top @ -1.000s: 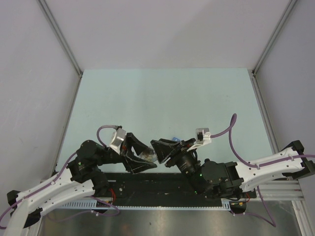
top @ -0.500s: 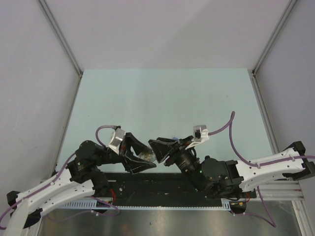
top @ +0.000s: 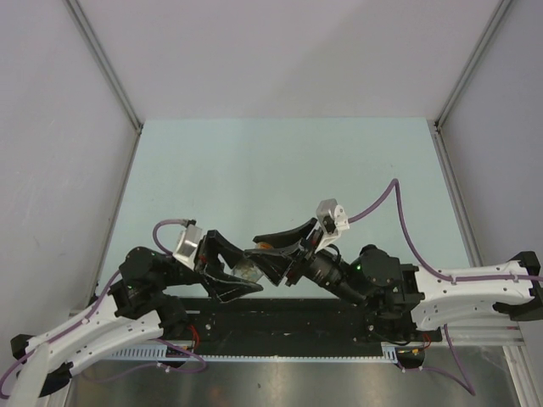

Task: Sort the pills into containers

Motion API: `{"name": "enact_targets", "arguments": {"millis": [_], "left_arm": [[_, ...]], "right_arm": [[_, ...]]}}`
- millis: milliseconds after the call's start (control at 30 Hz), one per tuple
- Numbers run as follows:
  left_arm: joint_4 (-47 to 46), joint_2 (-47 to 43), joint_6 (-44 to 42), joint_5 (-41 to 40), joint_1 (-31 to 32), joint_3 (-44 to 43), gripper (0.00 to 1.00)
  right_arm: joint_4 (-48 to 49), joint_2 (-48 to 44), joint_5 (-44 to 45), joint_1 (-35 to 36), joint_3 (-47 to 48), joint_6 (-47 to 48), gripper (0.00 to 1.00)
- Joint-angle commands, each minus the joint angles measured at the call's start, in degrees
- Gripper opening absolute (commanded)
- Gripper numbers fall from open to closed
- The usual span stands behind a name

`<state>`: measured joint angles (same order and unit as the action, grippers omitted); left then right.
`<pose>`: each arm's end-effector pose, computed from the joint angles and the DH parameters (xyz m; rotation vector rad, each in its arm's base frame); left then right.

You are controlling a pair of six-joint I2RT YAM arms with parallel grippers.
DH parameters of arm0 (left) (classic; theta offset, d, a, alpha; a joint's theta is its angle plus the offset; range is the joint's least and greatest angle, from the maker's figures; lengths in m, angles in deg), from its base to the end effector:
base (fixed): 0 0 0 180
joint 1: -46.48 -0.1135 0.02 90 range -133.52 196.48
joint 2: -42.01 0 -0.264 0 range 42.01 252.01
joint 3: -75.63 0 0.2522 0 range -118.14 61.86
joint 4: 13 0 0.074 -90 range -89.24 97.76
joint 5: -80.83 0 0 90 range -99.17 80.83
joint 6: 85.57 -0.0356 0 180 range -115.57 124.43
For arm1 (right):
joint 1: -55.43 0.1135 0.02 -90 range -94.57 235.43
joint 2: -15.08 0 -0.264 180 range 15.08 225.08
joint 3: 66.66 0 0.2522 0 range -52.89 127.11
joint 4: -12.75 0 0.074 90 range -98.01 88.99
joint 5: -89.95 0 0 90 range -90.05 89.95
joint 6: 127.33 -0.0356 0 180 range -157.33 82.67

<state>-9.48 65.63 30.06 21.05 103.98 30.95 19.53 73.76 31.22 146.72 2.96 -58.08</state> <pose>0.0458 -0.1052 0.3415 0.8753 1.1975 -1.5415 0.0133 0.2302 0.4187 -0.3532 1.3854 1.3071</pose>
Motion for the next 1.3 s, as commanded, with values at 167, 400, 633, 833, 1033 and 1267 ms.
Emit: {"name": "enact_targets", "arguments": {"millis": [167,400,633,833,1033,1267], "left_arm": [[-2.8,-0.1,1.3,1.7,0.3,-1.0,0.0],[-3.5,-0.7,1.8,2.1,0.3,-0.5,0.01],[-3.7,-1.3,2.4,2.8,0.3,-0.1,0.0],[-3.8,-1.6,2.8,3.1,0.3,0.5,0.0],[-3.9,-1.3,2.8,3.5,0.3,0.7,0.0],[-3.9,-1.3,3.1,3.0,0.3,1.6,0.0]], "right_arm": [[2.9,-4.4,-22.5,-3.0,-4.8,13.2,0.0],[21.0,-4.8,-40.6,-9.5,-13.8,11.8,0.0],[28.8,-2.4,-55.2,-15.5,-14.0,7.7,0.0],[32.8,-5.3,-57.2,-18.6,-14.0,6.3,0.0],[35.8,-8.7,-56.8,-21.6,-14.0,4.4,0.0],[31.4,-12.6,-47.7,-22.6,-13.4,3.6,0.0]]}}
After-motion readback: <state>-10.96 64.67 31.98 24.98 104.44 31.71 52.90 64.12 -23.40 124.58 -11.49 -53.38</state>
